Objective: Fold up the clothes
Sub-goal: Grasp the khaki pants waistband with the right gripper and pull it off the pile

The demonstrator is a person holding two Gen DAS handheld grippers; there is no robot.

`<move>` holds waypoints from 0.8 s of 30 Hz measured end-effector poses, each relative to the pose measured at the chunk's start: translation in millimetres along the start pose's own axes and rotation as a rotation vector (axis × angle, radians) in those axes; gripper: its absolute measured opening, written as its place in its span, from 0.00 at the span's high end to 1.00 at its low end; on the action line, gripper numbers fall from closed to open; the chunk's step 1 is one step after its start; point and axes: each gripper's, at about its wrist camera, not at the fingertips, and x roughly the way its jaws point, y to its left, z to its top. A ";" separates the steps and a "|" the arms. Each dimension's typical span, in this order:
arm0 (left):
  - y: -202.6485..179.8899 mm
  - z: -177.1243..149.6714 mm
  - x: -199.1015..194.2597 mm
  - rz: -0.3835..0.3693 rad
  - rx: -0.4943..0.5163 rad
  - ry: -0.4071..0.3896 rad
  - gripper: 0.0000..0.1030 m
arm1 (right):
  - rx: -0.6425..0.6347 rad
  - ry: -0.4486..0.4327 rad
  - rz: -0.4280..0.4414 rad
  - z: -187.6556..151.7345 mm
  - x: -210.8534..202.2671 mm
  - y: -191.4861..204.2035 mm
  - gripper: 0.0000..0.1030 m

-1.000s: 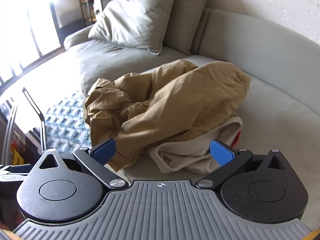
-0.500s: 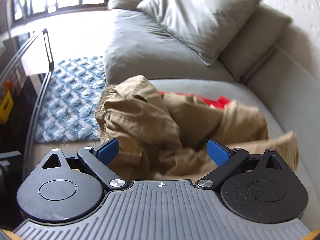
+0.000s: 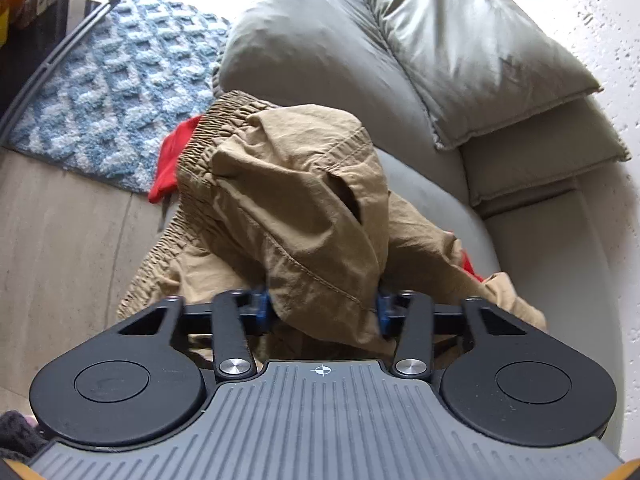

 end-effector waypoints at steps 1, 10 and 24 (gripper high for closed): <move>0.9 -0.7 -2.9 0.003 0.005 -0.006 0.01 | 0.025 -0.002 0.022 1.3 -3.2 -3.1 0.80; -2.5 -10.8 -14.8 -0.017 0.009 -0.028 0.01 | 0.390 -0.118 0.154 -8.5 -54.4 -75.4 0.86; -26.3 -26.1 -43.9 -0.069 0.080 -0.069 0.01 | 1.043 -0.415 0.029 -137.1 -169.2 -254.9 0.87</move>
